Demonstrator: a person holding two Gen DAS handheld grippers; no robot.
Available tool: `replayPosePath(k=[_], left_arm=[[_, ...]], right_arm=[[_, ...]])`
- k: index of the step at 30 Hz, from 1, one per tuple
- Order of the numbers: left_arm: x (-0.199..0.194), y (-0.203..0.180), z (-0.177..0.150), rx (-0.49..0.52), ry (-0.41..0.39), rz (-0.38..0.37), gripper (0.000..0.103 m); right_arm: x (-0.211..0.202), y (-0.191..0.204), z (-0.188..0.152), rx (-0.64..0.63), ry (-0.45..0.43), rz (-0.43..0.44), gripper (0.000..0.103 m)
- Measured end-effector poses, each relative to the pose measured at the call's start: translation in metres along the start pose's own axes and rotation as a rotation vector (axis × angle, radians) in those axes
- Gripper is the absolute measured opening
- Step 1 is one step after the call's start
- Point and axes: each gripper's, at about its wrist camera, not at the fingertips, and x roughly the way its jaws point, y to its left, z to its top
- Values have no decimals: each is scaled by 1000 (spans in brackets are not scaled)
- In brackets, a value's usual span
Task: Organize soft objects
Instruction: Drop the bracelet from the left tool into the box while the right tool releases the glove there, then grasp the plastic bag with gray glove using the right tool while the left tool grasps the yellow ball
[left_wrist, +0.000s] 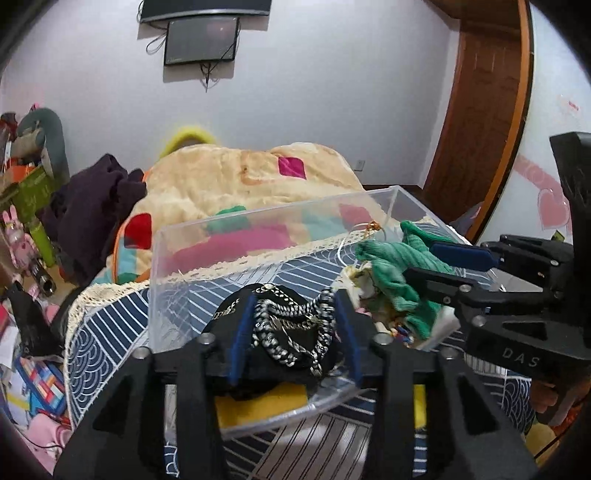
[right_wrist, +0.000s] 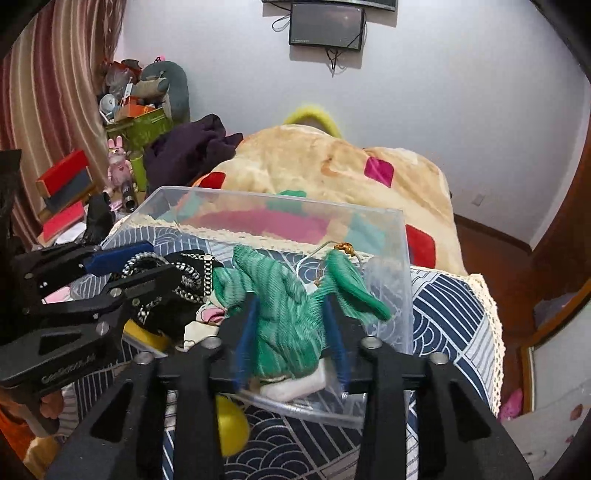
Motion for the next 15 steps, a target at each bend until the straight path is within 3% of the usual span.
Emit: replayPosePath(k=[7,9,15], left_arm=[[-31,-4,-2,14,-38,-11,57],[-43,-5,-3,17,-55,-14,62],[-76,-6,-10,9,-96,-27,82]], right_arm=[[-16,-2,-4,3,-31,10,43],[-27,-3,-5,7,-58,10,57],[-59,-1,-10,7,-137,15,71]])
